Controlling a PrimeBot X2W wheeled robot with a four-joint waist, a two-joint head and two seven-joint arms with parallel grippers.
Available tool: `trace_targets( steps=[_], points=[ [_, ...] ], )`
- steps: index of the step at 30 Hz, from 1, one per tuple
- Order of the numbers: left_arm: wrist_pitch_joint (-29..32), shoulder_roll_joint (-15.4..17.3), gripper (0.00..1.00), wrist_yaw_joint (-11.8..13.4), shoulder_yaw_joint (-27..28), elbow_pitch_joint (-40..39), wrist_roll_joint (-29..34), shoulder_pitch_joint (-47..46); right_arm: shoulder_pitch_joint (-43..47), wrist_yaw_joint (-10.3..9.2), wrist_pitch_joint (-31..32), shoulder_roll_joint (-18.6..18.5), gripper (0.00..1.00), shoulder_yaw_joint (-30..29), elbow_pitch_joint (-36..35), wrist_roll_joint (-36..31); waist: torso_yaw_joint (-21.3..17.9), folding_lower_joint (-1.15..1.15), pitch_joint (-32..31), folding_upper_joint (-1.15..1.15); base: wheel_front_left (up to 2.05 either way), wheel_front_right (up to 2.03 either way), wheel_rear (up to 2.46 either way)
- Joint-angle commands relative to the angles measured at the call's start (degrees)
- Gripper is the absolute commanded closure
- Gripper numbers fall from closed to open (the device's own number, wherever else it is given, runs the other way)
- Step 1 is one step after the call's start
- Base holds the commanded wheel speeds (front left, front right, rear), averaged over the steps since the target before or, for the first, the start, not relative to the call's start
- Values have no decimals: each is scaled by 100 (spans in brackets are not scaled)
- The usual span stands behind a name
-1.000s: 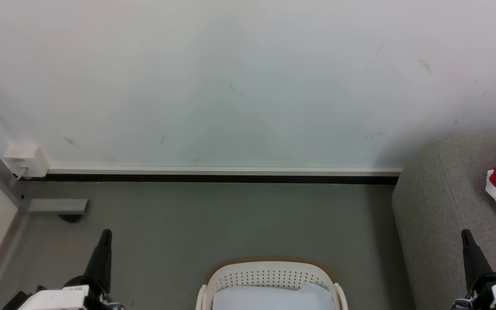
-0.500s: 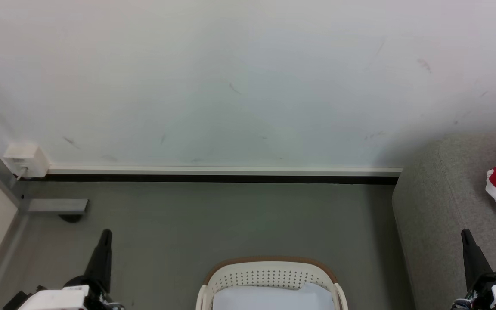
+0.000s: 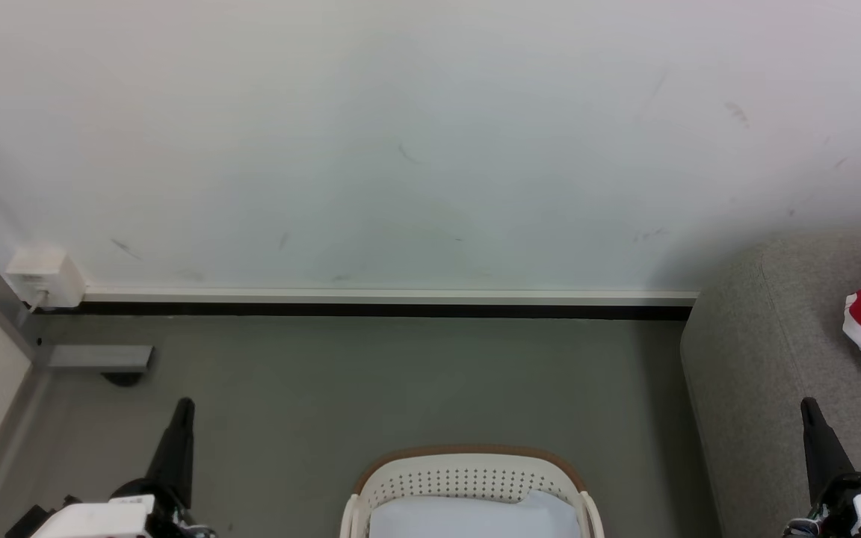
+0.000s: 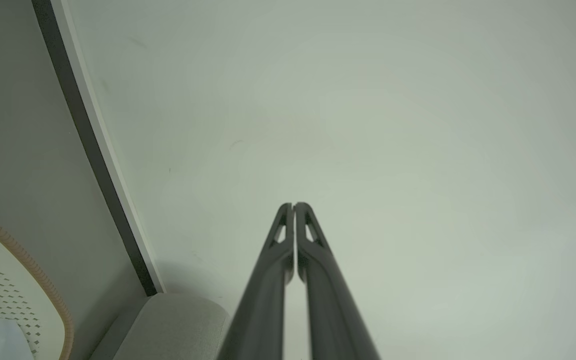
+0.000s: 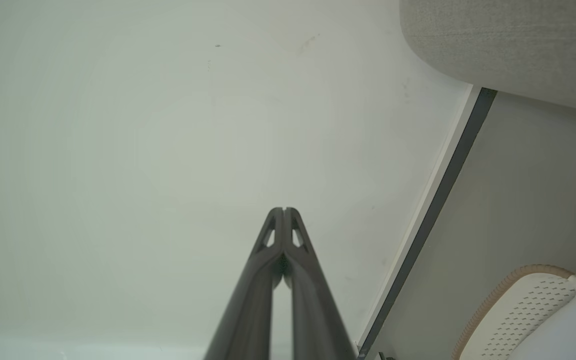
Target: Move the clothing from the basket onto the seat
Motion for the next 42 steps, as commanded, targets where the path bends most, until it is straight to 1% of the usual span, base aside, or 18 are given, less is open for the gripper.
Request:
trace_targets(
  steps=[1,42],
  points=[
    [24,12,100,-39,14,-17,-78,-39,-74,-14,18,-6,100,-21,-26,11,0,0,0,0,0,0,0],
    [22,12,100,-39,13,-18,-78,-38,-75,-14,17,-6,100,-20,-26,11,0,0,0,0,0,0,0]
  ],
)
